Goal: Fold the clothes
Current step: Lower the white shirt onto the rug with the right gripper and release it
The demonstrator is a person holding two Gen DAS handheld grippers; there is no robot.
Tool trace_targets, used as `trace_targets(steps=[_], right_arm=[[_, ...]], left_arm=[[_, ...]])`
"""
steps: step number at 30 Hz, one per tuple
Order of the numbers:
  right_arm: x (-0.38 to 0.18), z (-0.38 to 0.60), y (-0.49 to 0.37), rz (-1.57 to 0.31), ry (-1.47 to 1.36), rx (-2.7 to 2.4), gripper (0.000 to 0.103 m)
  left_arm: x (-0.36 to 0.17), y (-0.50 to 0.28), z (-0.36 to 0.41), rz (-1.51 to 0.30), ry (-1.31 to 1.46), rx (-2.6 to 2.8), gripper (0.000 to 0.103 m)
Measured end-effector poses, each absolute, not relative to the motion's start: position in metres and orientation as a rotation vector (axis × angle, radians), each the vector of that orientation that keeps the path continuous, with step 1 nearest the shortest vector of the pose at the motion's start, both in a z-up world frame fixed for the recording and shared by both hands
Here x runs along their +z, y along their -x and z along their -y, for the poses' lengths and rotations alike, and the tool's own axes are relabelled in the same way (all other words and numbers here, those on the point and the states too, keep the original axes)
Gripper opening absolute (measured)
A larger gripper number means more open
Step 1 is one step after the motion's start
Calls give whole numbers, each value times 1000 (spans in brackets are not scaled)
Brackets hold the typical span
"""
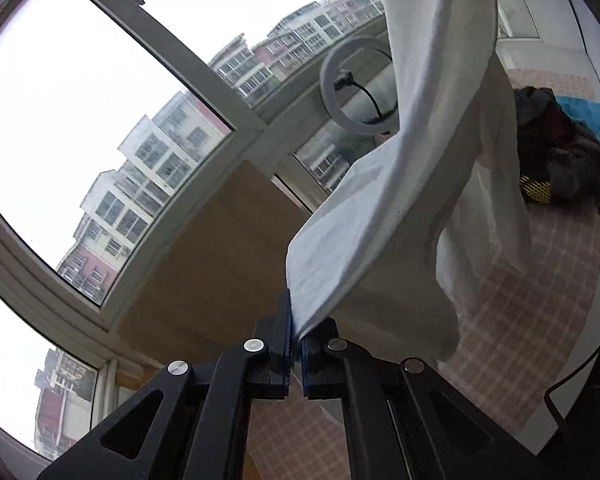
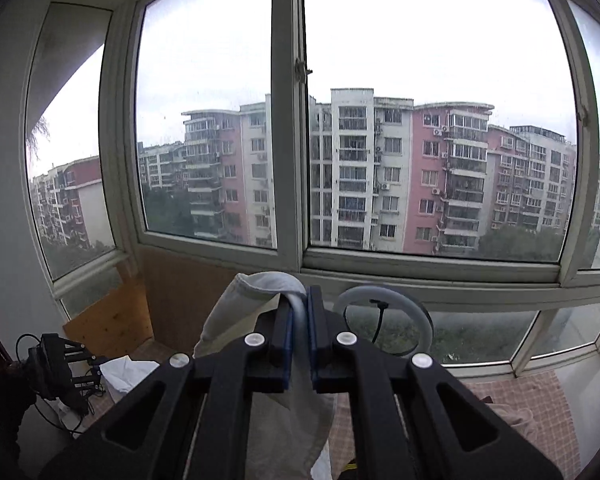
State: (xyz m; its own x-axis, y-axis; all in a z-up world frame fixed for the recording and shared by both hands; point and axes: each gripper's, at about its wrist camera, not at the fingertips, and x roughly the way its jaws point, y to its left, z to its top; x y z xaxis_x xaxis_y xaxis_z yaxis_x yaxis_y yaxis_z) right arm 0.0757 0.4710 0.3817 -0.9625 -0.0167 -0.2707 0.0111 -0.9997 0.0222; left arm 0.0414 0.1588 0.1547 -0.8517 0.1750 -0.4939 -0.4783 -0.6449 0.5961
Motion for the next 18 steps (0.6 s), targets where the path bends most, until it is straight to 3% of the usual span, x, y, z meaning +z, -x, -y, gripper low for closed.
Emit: trace_targets(steps=[2, 6, 11, 18], right_arm=[[378, -460, -77, 33, -434, -3111, 6], [354, -443, -60, 14, -660, -3106, 6], [371, -426, -102, 2, -563, -3170, 6], [420, -376, -175, -194, -385, -3250, 6]], left_arm=[[150, -33, -143, -1028, 621, 2470, 3], [121, -26, -132, -1159, 754, 2393, 3], [147, -51, -120, -1240, 585, 2374, 4], [183, -102, -90, -1355, 425, 2390, 7]])
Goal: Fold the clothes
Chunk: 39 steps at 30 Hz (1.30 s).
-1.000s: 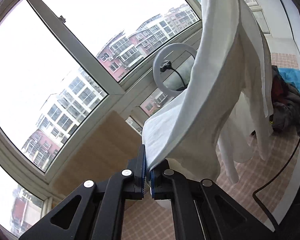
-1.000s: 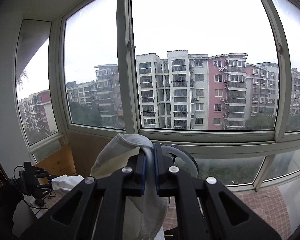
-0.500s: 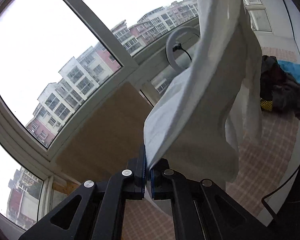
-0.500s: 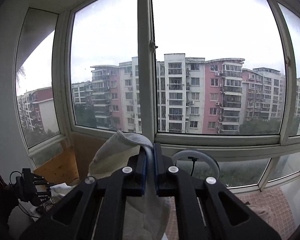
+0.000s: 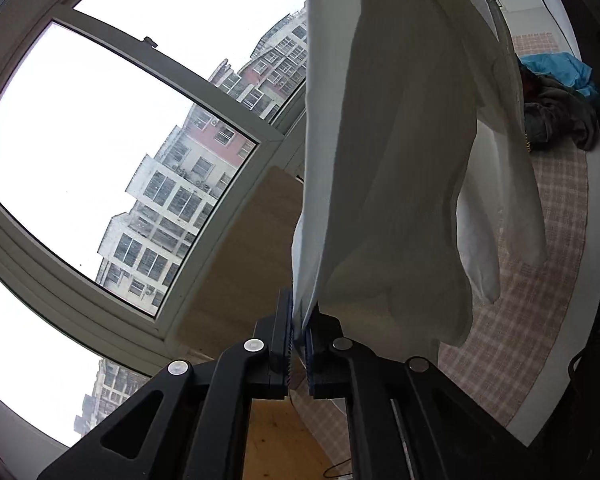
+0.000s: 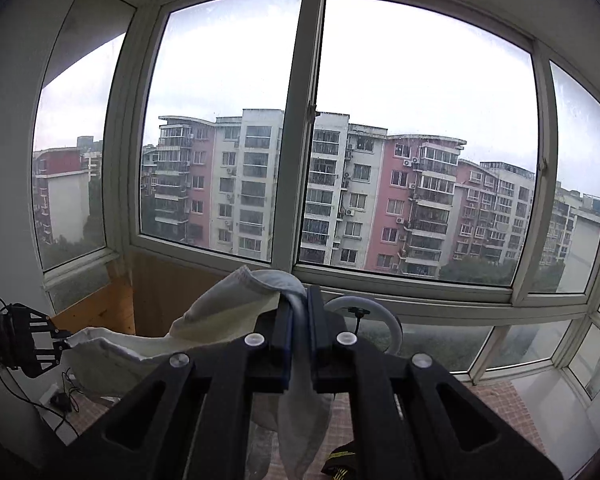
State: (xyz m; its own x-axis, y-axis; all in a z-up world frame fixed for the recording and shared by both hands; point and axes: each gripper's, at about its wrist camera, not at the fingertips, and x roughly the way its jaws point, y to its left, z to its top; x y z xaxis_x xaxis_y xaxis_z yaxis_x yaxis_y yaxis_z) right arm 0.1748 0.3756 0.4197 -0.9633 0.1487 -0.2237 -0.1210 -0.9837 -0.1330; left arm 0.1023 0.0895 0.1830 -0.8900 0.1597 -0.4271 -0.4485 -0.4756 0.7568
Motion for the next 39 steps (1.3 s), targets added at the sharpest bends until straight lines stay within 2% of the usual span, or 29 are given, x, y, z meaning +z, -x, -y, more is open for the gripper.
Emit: trace_targets(steps=[6, 8, 11, 15, 19, 23, 28, 31, 33, 34, 39], right_arm=[[439, -348, -163, 296, 339, 2958, 6], [430, -346, -135, 316, 400, 2959, 6], [401, -352, -78, 328, 540, 2969, 6], [318, -379, 29, 284, 816, 2950, 6], [202, -404, 146, 257, 1071, 2854, 6], [82, -414, 248, 288, 1271, 2722, 7], [-40, -427, 319, 203, 1618, 2532, 17], [-56, -431, 319, 288, 1607, 2489, 27], [-55, -437, 317, 323, 1576, 2479, 60], [-51, -444, 318, 308, 1559, 2473, 62], [-27, -474, 316, 195, 1472, 2461, 63]], left_arm=[[191, -116, -72, -1453, 444, 2372, 10], [187, -110, -68, -1467, 503, 2368, 15], [158, -80, -64, -1447, 688, 2305, 15], [85, -18, -66, -1396, 941, 2180, 14], [-16, 48, -75, -1323, 1169, 2043, 8], [-113, 115, -88, -1268, 1351, 1951, 6], [-188, 150, -98, -1193, 1480, 1910, 9], [-185, 151, -89, -1153, 1476, 1924, 9], [-169, 148, -77, -1112, 1470, 1960, 10], [-158, 145, -71, -1090, 1469, 1985, 10], [-121, 127, -37, -1000, 1470, 2077, 10]])
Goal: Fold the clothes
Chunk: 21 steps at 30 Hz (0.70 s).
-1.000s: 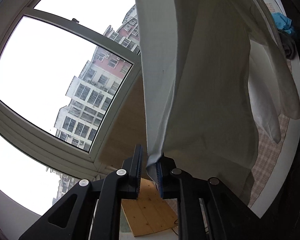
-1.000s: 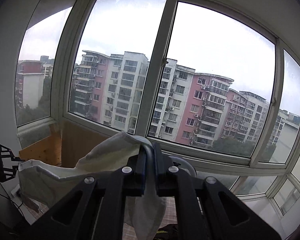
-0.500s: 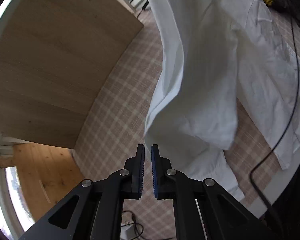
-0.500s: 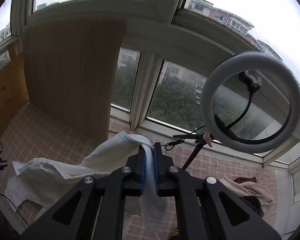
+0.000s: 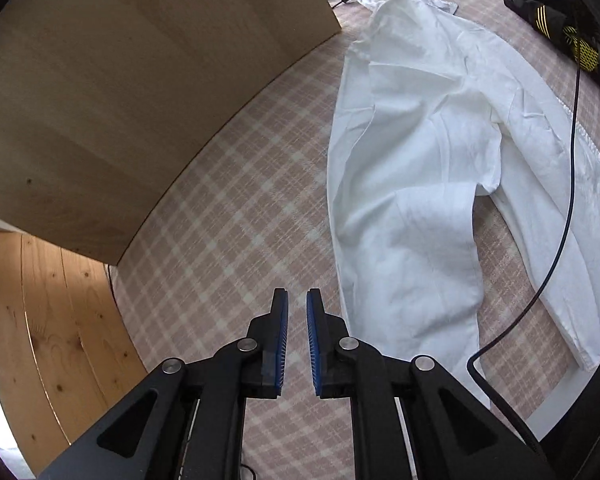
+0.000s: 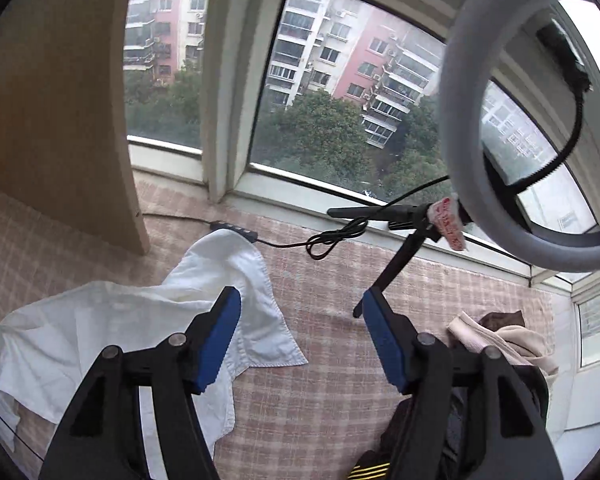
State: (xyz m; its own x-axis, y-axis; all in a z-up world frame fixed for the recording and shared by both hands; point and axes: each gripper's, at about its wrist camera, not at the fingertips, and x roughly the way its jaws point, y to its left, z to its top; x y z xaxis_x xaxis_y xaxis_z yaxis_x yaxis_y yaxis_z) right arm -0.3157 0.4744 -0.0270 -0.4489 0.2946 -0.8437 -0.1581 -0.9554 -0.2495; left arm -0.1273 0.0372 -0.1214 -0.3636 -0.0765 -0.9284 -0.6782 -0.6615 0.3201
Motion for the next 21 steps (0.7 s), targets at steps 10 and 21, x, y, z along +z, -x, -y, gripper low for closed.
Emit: trace_targets(steps=[10, 21], right_arm=[[-38, -425, 154, -212, 1544, 2774, 63], [-150, -397, -9, -805, 1581, 2535, 63]], left_arm=[[-175, 61, 25, -799, 1616, 2008, 29], [-217, 46, 49, -492, 1689, 2018, 34]])
